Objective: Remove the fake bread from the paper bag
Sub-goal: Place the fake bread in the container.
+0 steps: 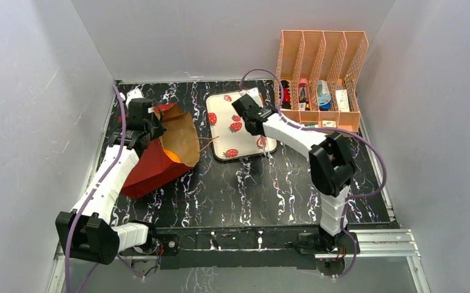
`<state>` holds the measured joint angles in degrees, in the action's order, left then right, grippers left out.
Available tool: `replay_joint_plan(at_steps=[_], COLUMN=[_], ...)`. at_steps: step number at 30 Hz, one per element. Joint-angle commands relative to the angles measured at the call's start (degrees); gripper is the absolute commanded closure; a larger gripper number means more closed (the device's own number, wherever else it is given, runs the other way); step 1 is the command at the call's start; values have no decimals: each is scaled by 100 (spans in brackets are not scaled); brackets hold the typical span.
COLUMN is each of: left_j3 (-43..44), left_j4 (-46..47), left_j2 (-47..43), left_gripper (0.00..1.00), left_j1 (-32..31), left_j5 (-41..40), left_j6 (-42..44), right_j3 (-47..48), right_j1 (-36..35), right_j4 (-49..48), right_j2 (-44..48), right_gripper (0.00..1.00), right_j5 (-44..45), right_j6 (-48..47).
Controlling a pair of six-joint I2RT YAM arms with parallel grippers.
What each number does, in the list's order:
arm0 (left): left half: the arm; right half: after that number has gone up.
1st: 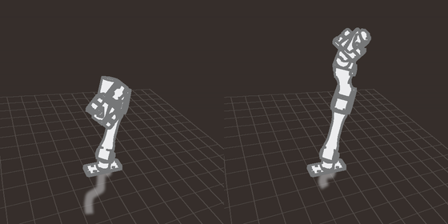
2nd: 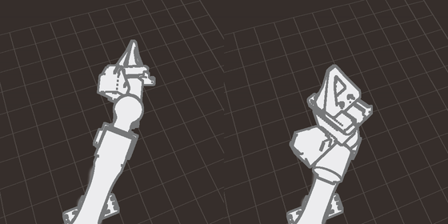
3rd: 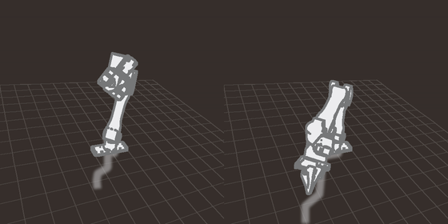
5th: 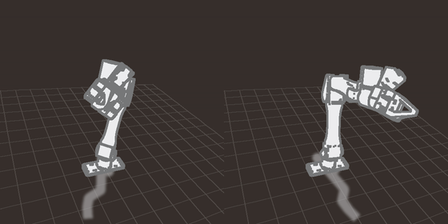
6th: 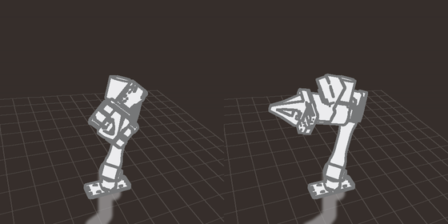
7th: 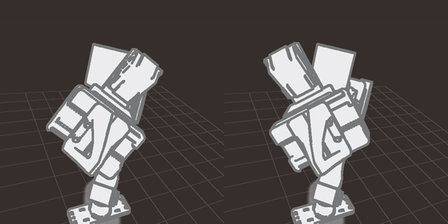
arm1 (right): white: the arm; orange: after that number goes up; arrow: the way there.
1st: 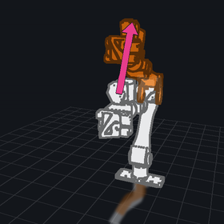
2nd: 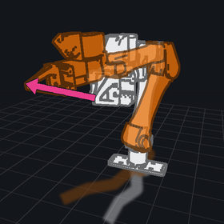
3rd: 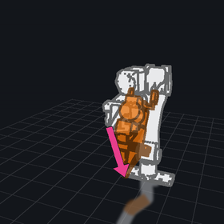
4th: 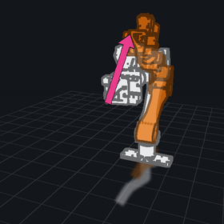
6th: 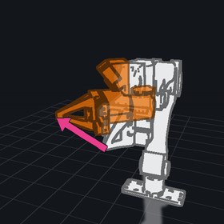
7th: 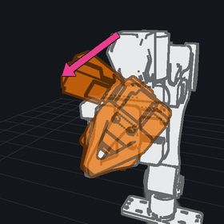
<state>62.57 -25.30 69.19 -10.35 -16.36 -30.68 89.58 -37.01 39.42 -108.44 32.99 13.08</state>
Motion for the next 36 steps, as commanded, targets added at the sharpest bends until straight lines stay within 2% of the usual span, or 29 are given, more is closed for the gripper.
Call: replay_joint_plan(at_steps=[1, 8, 10, 16, 21, 24, 36], left_j3=[215, 177, 123, 26, -21, -12, 19], left_j4=[-6, 95, 113, 204, 235, 229, 166], left_j2=[61, 48, 32, 12, -12, -47, -143], left_gripper=[100, 100, 100, 100, 100, 100, 100], left_j1=[141, 307, 355, 420, 428, 428, 446], left_j5=[124, 268, 293, 404, 474, 483, 498], left_j6=[138, 176, 170, 126, 48, 35, 53], right_j3=[384, 382, 248, 27, -49, -85, -423], right_j1=[62, 56, 55, 69, 70, 65, 64], right_j4=[-766, -676, -679, -560, -460, -402, -335], right_j2=[-282, -681, -646, -605, -612, -571, -205], right_gripper=[100, 98, 93, 67, 56, 53, 52], right_j5=[572, 541, 402, -243, -721, -931, -1337], right_j6=[-223, -255, -209, -70, 60, 124, 330])
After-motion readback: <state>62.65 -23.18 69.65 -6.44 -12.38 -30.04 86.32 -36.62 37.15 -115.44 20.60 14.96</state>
